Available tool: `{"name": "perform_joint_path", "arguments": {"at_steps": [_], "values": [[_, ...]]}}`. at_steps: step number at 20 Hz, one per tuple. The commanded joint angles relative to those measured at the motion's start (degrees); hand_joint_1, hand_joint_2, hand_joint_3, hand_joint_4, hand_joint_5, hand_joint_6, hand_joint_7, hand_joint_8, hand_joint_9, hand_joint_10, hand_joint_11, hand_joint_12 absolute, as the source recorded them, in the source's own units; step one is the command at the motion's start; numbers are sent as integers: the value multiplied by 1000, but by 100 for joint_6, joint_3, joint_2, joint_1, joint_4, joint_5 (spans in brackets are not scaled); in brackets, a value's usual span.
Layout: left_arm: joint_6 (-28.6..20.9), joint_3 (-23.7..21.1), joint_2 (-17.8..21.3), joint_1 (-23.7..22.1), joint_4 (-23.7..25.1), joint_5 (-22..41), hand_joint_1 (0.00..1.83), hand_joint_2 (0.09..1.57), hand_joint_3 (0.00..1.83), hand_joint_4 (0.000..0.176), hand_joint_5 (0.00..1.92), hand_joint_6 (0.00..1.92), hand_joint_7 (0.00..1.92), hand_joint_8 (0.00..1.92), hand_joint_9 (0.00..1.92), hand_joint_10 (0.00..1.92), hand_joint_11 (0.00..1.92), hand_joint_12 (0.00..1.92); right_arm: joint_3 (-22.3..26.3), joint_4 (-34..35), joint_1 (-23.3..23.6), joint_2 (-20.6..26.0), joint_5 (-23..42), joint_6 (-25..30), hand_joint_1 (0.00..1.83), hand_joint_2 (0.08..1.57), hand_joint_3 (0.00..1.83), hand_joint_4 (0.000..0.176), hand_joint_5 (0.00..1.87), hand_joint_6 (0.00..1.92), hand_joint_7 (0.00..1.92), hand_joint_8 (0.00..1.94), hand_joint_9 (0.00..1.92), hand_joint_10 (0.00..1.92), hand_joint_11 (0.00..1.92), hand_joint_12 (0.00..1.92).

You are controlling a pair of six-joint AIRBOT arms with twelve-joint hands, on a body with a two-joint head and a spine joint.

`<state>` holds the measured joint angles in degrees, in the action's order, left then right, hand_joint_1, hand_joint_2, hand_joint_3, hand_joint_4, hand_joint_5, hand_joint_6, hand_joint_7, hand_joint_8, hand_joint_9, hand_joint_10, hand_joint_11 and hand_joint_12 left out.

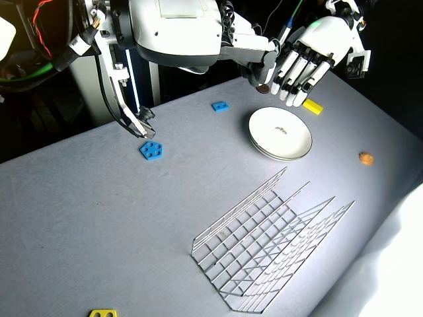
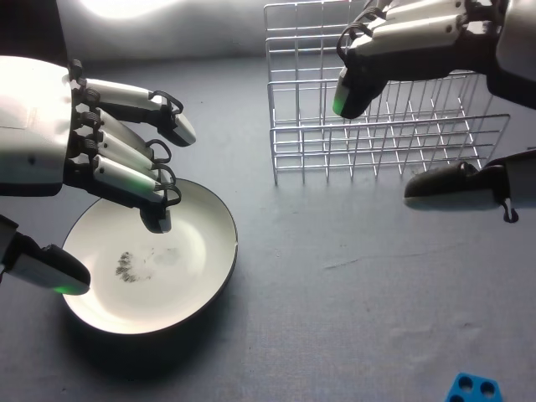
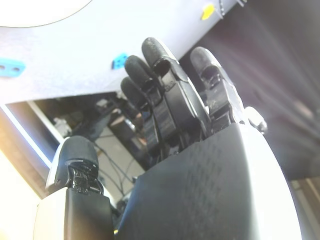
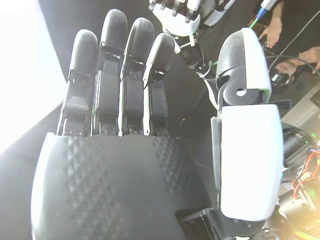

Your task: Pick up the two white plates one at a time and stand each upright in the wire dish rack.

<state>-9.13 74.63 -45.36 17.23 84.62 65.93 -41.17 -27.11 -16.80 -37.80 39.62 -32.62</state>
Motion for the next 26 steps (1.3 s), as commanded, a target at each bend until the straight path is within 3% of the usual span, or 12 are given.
{"name": "perform_joint_path", "arguments": {"at_steps": [1, 3, 7, 10, 13, 14, 26], "values": [[-32, 21, 20, -56, -505, 251, 0, 942, 185, 0, 0, 0, 0, 0, 0, 0, 0, 0, 25, 255, 24, 10, 710, -8, 0, 997, 122, 0, 28, 45, 22, 45, 1, 33, 0, 38], [-41, 21, 20, -66, -505, 252, 0, 1009, 50, 0, 0, 0, 0, 0, 0, 0, 0, 0, 42, 308, 7, 8, 732, -8, 0, 1049, 20, 0, 26, 3, 13, 4, 0, 0, 0, 0], [-176, 17, 20, -68, -464, 257, 0, 1018, 41, 0, 0, 0, 0, 0, 0, 0, 0, 0, 47, 383, -78, 8, 725, 31, 0, 1047, 12, 0, 6, 2, 4, 1, 0, 0, 0, 0], [-178, -37, 20, -77, -113, 270, 0, 1015, 35, 0, 0, 0, 0, 0, 0, 0, 0, 0, 17, 438, -563, -97, 645, 55, 0, 1056, 13, 0, 13, 5, 11, 4, 2, 1, 5, 2], [-177, -43, -17, -73, -22, 175, 0, 1026, 34, 0, 0, 0, 0, 0, 0, 0, 0, 0, 12, 472, -638, -202, 550, -77, 0, 1068, 12, 0, 49, 14, 54, 17, 52, 17, 54, 25], [499, 1157, -802, 1426, 132, -234, 0, 1071, 28, 0, 0, 0, 0, 0, 0, 0, 0, 0, -4, 897, -956, -456, 444, -806, 0, 1076, 1, 0, 63, 7, 65, 13, 40, 11, 15, 8], [307, 1622, -843, 1864, 92, -191, 0, 1074, 16, 0, 0, 0, 0, 0, 0, 0, 0, 0, -2, 927, -948, -460, 498, -855, 0, 1057, 0, 0, 44, 0, 41, 0, 3, 0, 0, 0]]}}
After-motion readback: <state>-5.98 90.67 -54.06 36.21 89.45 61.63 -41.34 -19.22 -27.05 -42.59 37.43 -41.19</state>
